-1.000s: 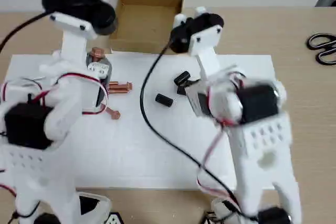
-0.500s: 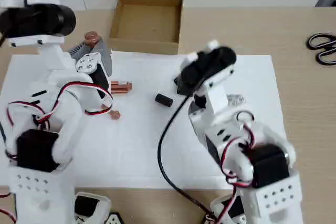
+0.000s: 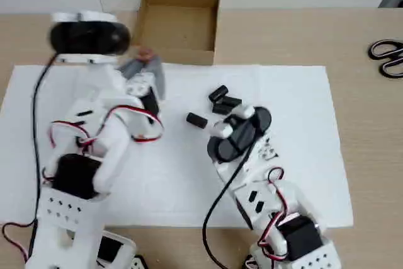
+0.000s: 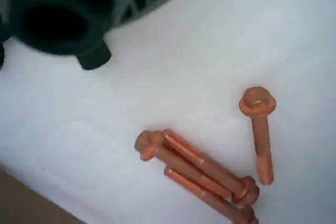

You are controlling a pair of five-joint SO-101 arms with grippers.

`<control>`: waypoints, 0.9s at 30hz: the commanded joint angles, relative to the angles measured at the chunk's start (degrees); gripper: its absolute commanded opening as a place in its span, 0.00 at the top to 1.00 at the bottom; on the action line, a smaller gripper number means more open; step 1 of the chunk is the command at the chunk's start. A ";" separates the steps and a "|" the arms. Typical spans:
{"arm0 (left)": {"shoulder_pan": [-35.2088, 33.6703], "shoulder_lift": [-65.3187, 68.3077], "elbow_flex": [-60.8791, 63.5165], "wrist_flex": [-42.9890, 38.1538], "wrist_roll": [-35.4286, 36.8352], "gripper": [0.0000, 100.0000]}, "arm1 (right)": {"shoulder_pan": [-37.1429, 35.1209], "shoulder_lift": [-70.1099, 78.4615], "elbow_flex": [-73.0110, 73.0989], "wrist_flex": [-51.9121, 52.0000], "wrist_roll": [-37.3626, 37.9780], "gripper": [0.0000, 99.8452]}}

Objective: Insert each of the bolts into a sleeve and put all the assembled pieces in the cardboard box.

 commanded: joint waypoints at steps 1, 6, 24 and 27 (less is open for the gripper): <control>3.08 -1.32 1.71 -4.75 0.26 0.99 | -0.31 -7.34 6.33 -4.00 -0.79 1.00; 7.47 -1.32 10.24 -15.65 0.09 0.99 | -0.31 -13.85 12.22 -3.91 -5.45 1.00; 14.07 -6.15 21.76 -25.32 1.32 0.99 | -4.79 -16.13 15.30 -4.35 -9.76 1.00; 13.89 -8.97 21.76 -22.07 4.22 0.99 | -4.79 -16.13 15.30 -4.35 -9.76 1.00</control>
